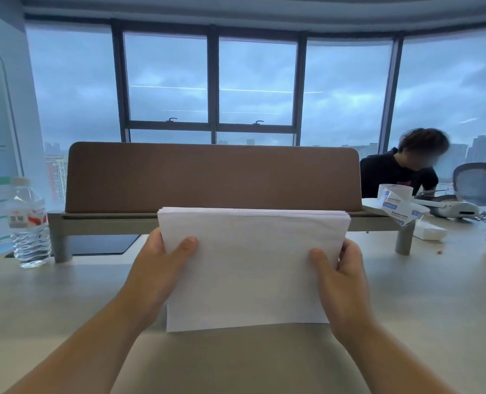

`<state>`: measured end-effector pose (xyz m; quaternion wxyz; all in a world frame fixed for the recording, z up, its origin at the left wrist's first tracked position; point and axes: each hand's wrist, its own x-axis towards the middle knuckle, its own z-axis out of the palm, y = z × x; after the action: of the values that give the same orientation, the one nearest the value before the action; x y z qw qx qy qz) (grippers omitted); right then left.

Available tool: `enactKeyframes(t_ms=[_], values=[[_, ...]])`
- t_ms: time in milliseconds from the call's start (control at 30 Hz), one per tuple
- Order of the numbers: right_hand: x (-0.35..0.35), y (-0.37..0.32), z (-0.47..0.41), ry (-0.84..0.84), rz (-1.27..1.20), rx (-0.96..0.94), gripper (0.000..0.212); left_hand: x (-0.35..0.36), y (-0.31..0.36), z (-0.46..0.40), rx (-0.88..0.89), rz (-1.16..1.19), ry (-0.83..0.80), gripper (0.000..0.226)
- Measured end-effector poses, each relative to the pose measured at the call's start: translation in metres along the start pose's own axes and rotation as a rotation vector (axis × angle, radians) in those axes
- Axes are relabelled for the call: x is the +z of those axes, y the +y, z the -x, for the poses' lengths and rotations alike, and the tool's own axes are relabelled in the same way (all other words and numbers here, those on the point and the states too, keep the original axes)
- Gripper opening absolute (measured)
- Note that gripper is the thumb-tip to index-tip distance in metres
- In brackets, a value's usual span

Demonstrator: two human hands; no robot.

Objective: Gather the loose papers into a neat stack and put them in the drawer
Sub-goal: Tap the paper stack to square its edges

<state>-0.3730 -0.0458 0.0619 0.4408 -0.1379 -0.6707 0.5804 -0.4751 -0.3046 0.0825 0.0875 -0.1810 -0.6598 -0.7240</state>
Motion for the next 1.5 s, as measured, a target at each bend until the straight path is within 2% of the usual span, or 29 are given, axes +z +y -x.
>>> enactKeyframes(t_ms=[133,267,433,567,733,967,1133,1367,1500], values=[[0.004,0.010,0.004,-0.001,0.074,0.022,0.017,-0.001,-0.008,0.004,0.005,-0.048,0.000,0.018],[0.004,0.001,0.000,0.022,0.064,-0.029,0.017,0.002,0.003,-0.003,0.062,-0.063,0.027,0.017],[0.000,0.003,-0.002,-0.002,-0.002,0.025,0.021,0.003,0.004,-0.006,0.010,0.008,0.037,0.019],[0.002,0.014,0.002,-0.028,0.072,0.059,0.018,0.002,-0.011,0.002,-0.052,-0.045,0.005,0.019],[0.004,0.009,0.001,0.004,0.130,0.007,0.013,0.004,-0.003,0.000,-0.014,-0.070,0.077,0.015],[0.000,-0.001,-0.002,0.042,0.032,-0.012,0.018,0.010,0.012,-0.002,-0.016,0.060,0.064,0.018],[0.002,0.012,0.004,-0.018,0.078,0.058,0.018,0.007,-0.008,0.004,-0.103,0.024,0.013,0.020],[0.003,0.004,0.001,0.007,0.071,0.005,0.016,0.010,0.001,-0.002,-0.028,-0.011,0.062,0.019],[0.002,0.001,-0.001,-0.010,0.019,0.003,0.015,0.009,0.005,-0.002,-0.049,0.007,0.065,0.018]])
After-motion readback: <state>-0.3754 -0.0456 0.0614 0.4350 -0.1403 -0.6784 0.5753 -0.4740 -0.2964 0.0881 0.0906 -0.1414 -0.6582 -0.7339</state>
